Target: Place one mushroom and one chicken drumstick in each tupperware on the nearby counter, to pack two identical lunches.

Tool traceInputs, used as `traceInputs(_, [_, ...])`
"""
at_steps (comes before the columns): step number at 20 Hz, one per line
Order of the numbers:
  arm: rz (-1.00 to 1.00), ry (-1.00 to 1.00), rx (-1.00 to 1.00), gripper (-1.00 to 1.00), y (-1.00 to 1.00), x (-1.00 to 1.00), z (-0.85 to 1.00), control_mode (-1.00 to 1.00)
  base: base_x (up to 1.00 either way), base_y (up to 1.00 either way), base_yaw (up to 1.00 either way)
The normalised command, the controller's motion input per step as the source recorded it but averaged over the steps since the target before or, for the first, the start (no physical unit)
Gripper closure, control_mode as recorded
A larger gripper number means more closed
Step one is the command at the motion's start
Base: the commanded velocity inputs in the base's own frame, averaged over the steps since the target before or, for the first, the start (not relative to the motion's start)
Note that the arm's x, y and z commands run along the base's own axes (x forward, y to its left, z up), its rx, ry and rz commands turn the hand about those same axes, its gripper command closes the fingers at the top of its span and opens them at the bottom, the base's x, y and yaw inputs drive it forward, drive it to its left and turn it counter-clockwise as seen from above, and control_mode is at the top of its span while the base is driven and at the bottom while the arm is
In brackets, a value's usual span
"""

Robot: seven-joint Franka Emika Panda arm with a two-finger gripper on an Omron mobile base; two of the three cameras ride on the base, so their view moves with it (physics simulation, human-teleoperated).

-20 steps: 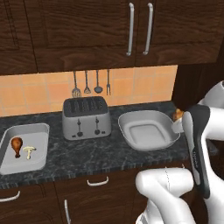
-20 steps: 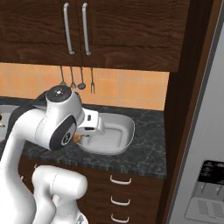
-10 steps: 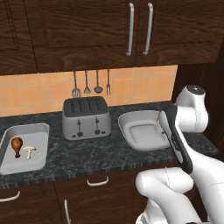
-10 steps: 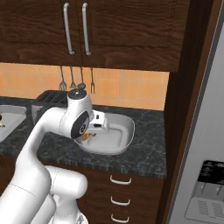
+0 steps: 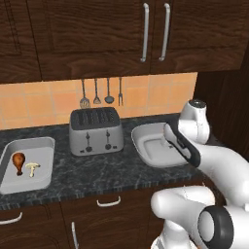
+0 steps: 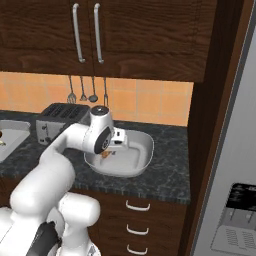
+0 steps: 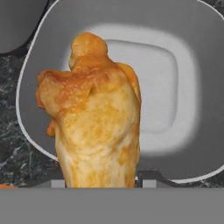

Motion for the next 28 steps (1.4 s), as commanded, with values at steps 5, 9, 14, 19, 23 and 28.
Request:
traceInputs(5, [0.0,0.0,0.0,1.0,0.0,0.52,-0.61,-1.0,0.0,0.0,0.0])
traceInputs(9, [0.0,0.03,0.0,1.0,0.0,0.54,-0.55,-1.0,0.0,0.0,0.0])
traceInputs(14, [0.0,0.04,0.0,1.0,0.0,0.59,-0.3,-1.0,0.0,0.0,0.0])
traceInputs(19, [0.0,0.01,0.0,1.0,-0.06,0.16,-0.23,-1.0,0.0,0.0,0.0])
traceInputs(23, [0.0,0.0,0.0,1.0,-0.03,0.11,-0.32,-1.0,0.0,0.0,0.0])
traceInputs(28, [0.0,0.0,0.0,1.0,0.0,0.05,-0.23,-1.0,0.0,0.0,0.0])
